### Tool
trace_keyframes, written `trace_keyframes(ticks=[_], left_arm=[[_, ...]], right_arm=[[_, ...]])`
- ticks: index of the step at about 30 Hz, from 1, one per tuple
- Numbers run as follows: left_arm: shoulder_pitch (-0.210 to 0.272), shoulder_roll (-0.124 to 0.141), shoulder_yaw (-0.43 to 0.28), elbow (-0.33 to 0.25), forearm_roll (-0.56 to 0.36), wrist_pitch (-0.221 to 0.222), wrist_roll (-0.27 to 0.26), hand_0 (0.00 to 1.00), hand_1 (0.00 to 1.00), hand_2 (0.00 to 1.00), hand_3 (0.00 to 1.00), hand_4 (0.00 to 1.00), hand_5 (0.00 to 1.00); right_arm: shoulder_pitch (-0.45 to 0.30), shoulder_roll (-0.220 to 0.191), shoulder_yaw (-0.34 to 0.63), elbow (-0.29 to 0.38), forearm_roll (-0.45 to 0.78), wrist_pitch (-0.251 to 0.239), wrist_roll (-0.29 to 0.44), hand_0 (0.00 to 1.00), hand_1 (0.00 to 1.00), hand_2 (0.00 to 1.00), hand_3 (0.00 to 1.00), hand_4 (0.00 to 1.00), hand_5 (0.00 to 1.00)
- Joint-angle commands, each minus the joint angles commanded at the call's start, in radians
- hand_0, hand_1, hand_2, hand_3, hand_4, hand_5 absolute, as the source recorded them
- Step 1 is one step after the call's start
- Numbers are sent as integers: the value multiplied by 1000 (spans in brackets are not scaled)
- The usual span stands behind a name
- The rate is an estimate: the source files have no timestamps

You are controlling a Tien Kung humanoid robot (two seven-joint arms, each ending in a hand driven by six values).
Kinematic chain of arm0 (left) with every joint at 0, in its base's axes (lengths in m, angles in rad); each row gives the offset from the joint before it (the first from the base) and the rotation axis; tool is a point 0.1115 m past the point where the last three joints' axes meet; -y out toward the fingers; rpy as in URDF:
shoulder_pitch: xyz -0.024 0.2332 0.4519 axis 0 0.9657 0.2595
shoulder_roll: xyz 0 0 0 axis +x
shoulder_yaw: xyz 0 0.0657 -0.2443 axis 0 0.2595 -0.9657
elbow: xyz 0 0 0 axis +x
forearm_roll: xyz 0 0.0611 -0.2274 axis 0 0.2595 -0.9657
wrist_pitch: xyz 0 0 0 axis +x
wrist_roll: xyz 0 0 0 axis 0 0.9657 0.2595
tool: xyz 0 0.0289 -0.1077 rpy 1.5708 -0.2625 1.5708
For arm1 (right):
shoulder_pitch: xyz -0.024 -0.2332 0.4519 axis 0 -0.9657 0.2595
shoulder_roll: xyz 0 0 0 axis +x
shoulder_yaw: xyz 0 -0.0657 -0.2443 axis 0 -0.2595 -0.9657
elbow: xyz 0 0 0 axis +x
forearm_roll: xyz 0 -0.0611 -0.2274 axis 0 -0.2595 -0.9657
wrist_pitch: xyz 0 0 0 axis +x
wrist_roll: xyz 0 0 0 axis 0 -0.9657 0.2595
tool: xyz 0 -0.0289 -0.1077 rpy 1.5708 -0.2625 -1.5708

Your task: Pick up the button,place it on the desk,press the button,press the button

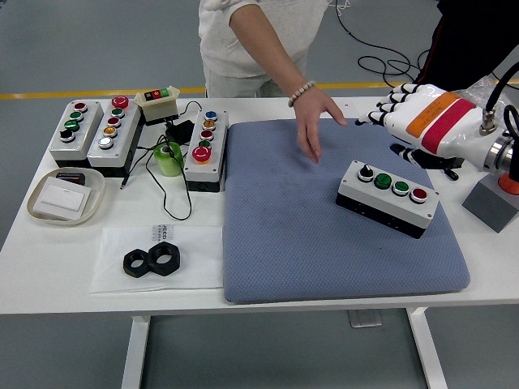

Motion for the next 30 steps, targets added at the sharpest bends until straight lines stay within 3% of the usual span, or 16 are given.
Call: trace_keyframes(ticks=[4, 5, 10, 11, 30], left_arm=[[-2, -2, -15, 0, 14, -1, 5, 740, 914, 986, 941, 611, 998], [-3, -2, -18, 0, 17, -1, 6, 741, 913, 986, 941, 610, 998], [-4, -4, -40, 0, 35, -3, 12, 741, 913, 986, 941, 610, 998], [-5, -5, -47, 0, 41, -2, 13, 742, 914, 986, 941, 612, 998], [7, -5, -99, 0, 94, -7, 26, 743, 914, 986, 940, 611, 998]], right_arm=[[43, -11, 4, -36, 5, 3, -23, 976, 946, 982, 928, 860, 576], [49, -14, 4, -41, 5, 3, -26, 998, 947, 986, 937, 849, 816], [105, -41, 4, -74, 14, 24, -35, 998, 947, 986, 937, 849, 816], [113, -46, 10, -76, 17, 25, -35, 998, 952, 988, 941, 835, 910], [198, -111, 28, -140, 76, 62, -20, 998, 951, 987, 953, 841, 883]])
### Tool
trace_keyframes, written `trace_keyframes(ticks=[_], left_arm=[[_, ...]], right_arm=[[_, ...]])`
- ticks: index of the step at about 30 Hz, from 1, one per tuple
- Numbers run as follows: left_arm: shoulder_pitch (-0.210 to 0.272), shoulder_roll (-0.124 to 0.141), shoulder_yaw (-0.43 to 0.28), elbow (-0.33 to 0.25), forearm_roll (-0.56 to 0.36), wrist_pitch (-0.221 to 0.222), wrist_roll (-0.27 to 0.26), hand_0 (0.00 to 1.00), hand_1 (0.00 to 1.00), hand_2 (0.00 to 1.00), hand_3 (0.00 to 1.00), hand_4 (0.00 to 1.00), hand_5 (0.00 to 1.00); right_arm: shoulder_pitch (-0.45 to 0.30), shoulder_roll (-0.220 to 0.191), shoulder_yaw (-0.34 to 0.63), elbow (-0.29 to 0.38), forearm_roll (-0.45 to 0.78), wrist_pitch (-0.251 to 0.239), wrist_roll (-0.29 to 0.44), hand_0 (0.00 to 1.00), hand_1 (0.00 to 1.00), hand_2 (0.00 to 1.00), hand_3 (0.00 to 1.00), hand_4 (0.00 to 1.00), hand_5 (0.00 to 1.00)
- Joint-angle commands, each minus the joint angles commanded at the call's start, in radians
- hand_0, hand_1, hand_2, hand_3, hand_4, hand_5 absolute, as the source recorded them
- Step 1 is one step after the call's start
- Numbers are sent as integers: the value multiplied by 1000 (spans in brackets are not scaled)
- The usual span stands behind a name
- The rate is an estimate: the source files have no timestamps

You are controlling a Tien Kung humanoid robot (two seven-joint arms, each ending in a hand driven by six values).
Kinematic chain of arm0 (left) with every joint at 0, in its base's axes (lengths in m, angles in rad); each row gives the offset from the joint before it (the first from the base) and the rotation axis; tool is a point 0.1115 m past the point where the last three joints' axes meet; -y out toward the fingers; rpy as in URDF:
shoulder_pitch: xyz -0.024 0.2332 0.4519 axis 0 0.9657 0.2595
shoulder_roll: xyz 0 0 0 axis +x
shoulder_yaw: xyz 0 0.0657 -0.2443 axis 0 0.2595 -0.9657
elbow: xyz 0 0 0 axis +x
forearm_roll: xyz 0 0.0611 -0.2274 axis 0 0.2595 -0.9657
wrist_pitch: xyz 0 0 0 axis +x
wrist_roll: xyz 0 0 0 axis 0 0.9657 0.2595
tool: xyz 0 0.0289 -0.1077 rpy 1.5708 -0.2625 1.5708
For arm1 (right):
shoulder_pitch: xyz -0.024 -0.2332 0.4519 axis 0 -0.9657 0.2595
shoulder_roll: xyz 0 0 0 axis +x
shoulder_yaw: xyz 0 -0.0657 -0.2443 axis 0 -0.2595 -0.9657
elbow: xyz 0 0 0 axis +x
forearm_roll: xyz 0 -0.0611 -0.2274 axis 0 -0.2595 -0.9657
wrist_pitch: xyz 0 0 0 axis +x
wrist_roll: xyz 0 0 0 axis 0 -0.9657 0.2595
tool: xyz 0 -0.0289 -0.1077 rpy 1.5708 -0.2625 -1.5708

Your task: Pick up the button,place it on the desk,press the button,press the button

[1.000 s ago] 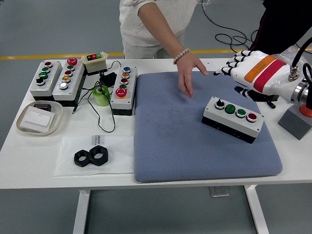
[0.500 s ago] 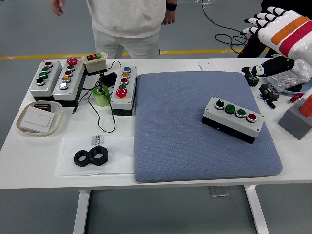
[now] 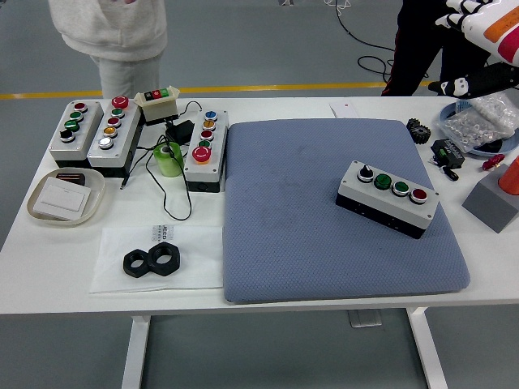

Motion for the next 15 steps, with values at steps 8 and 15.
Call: trace_keyframes(ticks=[8, 15], left_arm=[[5, 3, 1, 0, 2, -1, 1, 743, 914, 985, 941, 610, 998], [5, 4, 2, 0, 1, -1, 0, 743, 914, 985, 941, 610, 998]], right_arm=[[-1, -4, 12, -6, -11, 4, 3, 998, 952, 987, 957, 844, 870], [-2, -2, 16, 0, -13, 9, 3, 998, 951, 986, 958, 839, 850]])
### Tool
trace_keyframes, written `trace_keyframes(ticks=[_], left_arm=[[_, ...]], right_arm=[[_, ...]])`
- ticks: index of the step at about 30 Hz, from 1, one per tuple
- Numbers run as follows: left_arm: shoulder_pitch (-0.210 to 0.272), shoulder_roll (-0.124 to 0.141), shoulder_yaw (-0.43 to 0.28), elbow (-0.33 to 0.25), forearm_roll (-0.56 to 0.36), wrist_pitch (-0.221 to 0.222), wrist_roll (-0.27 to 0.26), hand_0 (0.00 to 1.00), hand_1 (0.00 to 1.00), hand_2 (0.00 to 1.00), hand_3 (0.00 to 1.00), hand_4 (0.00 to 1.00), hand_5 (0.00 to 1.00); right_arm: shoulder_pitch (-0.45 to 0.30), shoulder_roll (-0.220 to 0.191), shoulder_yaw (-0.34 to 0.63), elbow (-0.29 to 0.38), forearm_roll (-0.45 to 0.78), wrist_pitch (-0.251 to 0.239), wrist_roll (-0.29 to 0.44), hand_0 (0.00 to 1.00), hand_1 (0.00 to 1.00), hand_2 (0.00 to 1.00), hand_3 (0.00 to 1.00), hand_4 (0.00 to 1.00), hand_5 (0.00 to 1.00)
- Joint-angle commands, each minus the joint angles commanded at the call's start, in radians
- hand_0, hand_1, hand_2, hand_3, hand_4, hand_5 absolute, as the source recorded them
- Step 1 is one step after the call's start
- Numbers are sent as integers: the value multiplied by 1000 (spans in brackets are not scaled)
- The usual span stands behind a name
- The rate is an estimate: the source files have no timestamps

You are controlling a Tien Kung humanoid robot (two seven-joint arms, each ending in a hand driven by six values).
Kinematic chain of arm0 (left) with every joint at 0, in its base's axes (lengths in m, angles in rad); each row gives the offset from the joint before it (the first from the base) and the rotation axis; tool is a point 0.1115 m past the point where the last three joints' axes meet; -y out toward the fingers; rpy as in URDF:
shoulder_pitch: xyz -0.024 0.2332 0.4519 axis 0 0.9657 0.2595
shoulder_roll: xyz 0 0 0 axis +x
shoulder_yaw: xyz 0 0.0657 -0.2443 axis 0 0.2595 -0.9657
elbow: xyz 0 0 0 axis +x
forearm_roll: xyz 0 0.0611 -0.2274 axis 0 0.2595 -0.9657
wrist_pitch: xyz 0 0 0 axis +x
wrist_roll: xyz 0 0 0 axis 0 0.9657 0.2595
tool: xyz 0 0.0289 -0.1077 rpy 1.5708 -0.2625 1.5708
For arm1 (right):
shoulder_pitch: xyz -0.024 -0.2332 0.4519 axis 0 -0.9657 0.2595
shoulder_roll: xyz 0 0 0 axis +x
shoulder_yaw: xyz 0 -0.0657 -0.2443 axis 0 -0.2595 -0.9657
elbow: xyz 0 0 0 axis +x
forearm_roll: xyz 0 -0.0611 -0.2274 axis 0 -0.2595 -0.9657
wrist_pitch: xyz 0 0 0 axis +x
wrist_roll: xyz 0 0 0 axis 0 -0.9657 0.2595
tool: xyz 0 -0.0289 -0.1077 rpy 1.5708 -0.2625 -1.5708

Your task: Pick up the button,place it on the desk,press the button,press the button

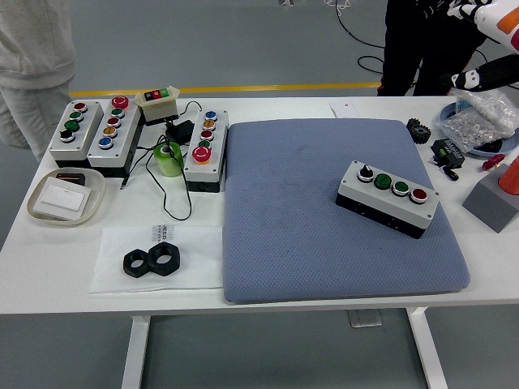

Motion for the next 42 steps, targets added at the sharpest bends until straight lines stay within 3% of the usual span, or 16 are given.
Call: trace_keyframes(ticks=[20, 30, 32, 36, 42], left_arm=[[-7, 2, 7, 0, -6, 0, -4, 744, 914, 986, 941, 612, 998], [-8, 3, 21, 0, -23, 1, -7, 744, 914, 986, 942, 611, 998], [-9, 3, 25, 0, -29, 1, -8, 744, 914, 986, 941, 610, 998], [-12, 3, 30, 0, -35, 1, -10, 744, 914, 986, 941, 610, 998], [-14, 1, 33, 0, -39, 2, -10, 744, 914, 986, 941, 610, 998]], right_arm=[[-20, -9, 22, -10, -9, 27, 10, 998, 950, 981, 958, 845, 815], [-45, -43, 44, -14, 17, 51, 5, 998, 948, 980, 958, 848, 807], [-54, -51, 53, -27, 58, 61, 5, 998, 947, 976, 952, 846, 817], [-75, -57, 58, -58, 168, 34, -15, 998, 947, 976, 952, 846, 817], [-100, -58, 50, -115, 403, 36, -19, 981, 941, 962, 931, 839, 817]])
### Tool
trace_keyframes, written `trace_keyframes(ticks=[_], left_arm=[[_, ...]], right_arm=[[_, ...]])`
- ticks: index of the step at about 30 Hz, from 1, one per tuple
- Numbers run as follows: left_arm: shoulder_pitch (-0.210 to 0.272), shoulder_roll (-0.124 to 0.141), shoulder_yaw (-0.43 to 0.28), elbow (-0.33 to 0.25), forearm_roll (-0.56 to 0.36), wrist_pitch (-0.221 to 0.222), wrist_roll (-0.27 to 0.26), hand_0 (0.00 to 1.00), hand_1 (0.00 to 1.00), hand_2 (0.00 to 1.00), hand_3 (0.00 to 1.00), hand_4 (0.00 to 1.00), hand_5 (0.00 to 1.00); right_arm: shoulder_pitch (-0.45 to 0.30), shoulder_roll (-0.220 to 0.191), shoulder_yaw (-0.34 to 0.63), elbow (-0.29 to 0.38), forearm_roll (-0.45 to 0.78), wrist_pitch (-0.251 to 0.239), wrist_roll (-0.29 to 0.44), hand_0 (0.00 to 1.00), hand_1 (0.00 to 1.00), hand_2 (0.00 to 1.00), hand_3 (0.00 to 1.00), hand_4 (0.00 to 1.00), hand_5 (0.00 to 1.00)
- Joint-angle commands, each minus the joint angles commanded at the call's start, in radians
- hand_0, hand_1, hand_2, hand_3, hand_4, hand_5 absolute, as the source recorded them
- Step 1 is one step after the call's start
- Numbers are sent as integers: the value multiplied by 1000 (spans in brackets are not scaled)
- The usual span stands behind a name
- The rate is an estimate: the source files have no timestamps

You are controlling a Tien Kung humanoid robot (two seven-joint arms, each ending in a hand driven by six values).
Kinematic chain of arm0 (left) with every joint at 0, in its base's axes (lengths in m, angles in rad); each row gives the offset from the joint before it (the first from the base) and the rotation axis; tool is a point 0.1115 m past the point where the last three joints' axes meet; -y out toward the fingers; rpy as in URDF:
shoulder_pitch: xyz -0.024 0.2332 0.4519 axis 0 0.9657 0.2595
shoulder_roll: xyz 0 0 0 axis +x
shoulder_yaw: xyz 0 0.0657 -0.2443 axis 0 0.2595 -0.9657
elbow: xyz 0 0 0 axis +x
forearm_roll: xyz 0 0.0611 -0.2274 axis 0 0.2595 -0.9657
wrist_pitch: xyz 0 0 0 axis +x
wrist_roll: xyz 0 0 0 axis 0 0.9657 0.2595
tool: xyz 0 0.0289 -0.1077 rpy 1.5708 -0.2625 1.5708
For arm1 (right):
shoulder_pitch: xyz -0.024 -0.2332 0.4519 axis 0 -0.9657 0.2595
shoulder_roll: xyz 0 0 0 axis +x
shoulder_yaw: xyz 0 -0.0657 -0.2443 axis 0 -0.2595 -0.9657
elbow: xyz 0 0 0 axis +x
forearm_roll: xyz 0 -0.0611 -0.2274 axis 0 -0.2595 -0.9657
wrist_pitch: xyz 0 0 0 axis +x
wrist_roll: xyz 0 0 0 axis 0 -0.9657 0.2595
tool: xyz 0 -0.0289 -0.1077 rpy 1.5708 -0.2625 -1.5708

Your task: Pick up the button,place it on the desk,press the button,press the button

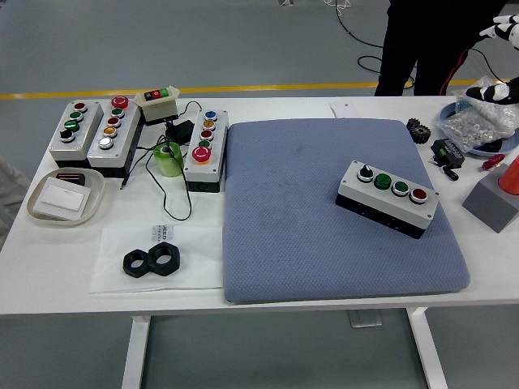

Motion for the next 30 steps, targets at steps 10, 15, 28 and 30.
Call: trace_keyframes(ticks=[10, 15, 28, 30], left_arm=[[-4, -3, -8, 0, 8, 0, 1, 744, 914, 986, 941, 607, 998], [-1, -3, -9, 0, 12, -1, 2, 743, 914, 985, 941, 604, 998], [-1, -4, -15, 0, 25, -3, 4, 742, 913, 984, 942, 606, 998], [-1, -4, -12, 0, 22, -2, 4, 742, 913, 984, 942, 606, 998]], right_arm=[[-61, 25, -16, -114, 308, -38, 25, 982, 940, 950, 925, 730, 802], [-83, 39, -18, -160, 423, -48, 27, 989, 939, 956, 926, 687, 769], [-126, 78, -41, -210, 759, -195, 33, 981, 931, 942, 931, 635, 701], [-131, 84, -47, -220, 823, -219, 37, 981, 931, 942, 931, 635, 701]])
